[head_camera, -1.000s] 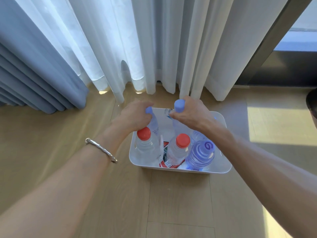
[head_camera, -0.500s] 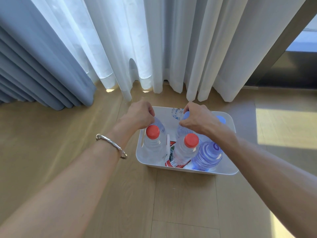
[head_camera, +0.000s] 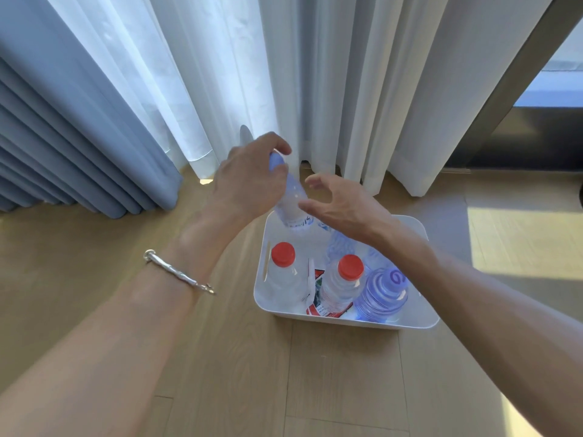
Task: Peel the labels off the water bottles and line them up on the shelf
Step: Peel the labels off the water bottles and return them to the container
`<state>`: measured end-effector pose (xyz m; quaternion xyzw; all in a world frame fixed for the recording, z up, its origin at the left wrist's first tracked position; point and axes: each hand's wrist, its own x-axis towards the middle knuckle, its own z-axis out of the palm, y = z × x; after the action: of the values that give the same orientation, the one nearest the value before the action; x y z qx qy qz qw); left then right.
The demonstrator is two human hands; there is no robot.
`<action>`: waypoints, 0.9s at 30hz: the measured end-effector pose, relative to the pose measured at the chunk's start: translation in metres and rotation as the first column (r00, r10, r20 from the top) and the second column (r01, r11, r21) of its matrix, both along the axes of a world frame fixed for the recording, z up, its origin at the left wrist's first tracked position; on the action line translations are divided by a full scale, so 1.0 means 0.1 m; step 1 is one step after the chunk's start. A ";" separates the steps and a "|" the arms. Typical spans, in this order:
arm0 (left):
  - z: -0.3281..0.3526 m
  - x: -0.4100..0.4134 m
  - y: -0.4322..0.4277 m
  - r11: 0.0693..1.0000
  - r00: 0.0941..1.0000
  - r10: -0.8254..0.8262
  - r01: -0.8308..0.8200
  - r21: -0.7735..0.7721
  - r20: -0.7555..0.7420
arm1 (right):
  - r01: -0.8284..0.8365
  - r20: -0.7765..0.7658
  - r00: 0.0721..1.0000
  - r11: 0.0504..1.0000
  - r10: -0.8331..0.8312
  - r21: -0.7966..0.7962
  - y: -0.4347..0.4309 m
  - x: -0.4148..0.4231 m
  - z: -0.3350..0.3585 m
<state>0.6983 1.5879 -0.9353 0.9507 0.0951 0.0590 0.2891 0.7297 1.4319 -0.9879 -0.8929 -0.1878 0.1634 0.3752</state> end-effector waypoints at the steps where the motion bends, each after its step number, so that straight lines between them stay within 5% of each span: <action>1: 0.09 0.00 0.00 1.000 0.999 -0.008 0.009 -0.013 0.054 | -0.005 -0.008 1.000 0.998 0.005 0.059 0.02 0.00 0.02; 5: 0.36 0.00 0.02 0.991 0.976 -0.054 0.078 -0.107 0.209 | 0.035 0.002 0.999 0.974 -0.036 0.226 0.05 -0.02 0.12; 11: 0.45 -0.05 -0.08 0.928 0.949 -0.053 0.161 -0.335 0.309 | 0.038 0.011 0.999 0.968 -0.042 0.247 0.01 -0.09 0.06; 18: 0.32 -0.06 -0.12 0.812 0.983 0.005 0.104 -0.574 0.185 | 0.146 -0.090 0.989 0.894 -0.118 0.423 0.03 -0.13 0.06; 22: 0.14 -0.13 -0.07 0.764 0.995 -0.095 0.048 -0.643 -0.039 | 0.205 -0.123 0.979 0.818 -0.164 0.538 0.10 -0.11 0.15; 27: 0.02 -0.19 -0.03 0.653 0.974 -0.188 0.025 -0.757 -0.130 | 0.206 -0.143 0.978 0.768 -0.149 0.606 0.16 -0.14 0.25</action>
<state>0.6793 1.5846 -0.9333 0.7514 0.0829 -0.0968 0.6474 0.7152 1.4477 -0.9629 -0.7266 -0.1293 0.0951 0.6680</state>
